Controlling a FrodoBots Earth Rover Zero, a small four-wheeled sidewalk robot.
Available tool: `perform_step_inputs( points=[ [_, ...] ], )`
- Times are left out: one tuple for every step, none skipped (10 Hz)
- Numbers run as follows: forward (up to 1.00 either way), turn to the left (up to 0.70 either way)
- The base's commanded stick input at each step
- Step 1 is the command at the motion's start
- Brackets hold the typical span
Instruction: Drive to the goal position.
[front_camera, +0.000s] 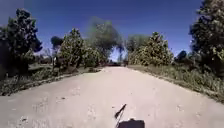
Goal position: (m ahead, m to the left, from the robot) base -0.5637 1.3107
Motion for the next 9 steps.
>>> perform_step_inputs(
  points=[
    [1.00, 0.04],
    [1.00, 0.04],
    [1.00, 0.04],
    [1.00, 0.04],
    [1.00, 0.04],
    [1.00, 0.04],
    [1.00, 0.04],
    [1.00, 0.01],
    [1.00, -0.09]
  ],
)
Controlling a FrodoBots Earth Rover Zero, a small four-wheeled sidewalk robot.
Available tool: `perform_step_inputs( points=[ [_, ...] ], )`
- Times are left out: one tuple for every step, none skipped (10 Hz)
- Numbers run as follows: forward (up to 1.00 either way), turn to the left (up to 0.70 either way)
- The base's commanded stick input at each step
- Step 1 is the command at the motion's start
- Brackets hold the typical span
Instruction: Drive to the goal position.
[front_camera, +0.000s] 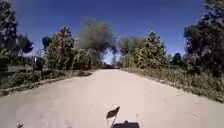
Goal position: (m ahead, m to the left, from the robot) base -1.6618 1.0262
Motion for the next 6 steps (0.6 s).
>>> perform_step_inputs(
  points=[
    [1.00, -0.36],
    [1.00, -0.03],
    [1.00, 0.04],
    [1.00, 0.04],
    [1.00, 0.04],
    [1.00, 0.04]
  ],
)
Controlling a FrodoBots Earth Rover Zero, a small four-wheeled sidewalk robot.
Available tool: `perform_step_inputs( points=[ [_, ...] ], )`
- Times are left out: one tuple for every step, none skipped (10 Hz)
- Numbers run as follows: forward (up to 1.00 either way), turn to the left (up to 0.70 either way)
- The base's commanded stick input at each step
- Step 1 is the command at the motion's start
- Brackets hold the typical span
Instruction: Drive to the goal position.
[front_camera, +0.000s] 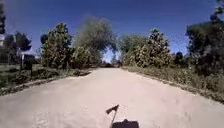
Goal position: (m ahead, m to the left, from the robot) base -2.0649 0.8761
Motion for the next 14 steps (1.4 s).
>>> perform_step_inputs(
  points=[
    [1.00, 0.04],
    [1.00, 0.04],
    [1.00, 0.04],
    [1.00, 0.04],
    [1.00, 0.04],
    [1.00, 0.04],
    [1.00, 0.04],
    [1.00, 0.04],
    [1.00, 0.04],
    [1.00, 0.04],
    [1.00, 0.04],
    [1.00, 0.04],
    [1.00, 0.04],
    [1.00, 0.04]
  ],
)
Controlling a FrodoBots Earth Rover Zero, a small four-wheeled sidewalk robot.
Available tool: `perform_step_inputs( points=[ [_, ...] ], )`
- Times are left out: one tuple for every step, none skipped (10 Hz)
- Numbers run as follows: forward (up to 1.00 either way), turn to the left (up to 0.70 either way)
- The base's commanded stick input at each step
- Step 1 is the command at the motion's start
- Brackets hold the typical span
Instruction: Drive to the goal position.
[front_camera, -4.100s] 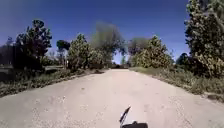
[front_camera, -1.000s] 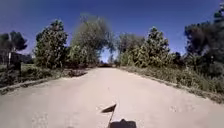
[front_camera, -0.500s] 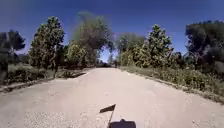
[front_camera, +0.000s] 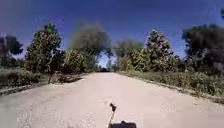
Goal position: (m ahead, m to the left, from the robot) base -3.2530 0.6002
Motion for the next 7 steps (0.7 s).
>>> perform_step_inputs(
  points=[
    [1.00, 0.04],
    [1.00, 0.04],
    [1.00, 0.04],
    [1.00, 0.04],
    [1.00, 0.04],
    [1.00, 0.04],
    [1.00, 0.04]
  ],
)
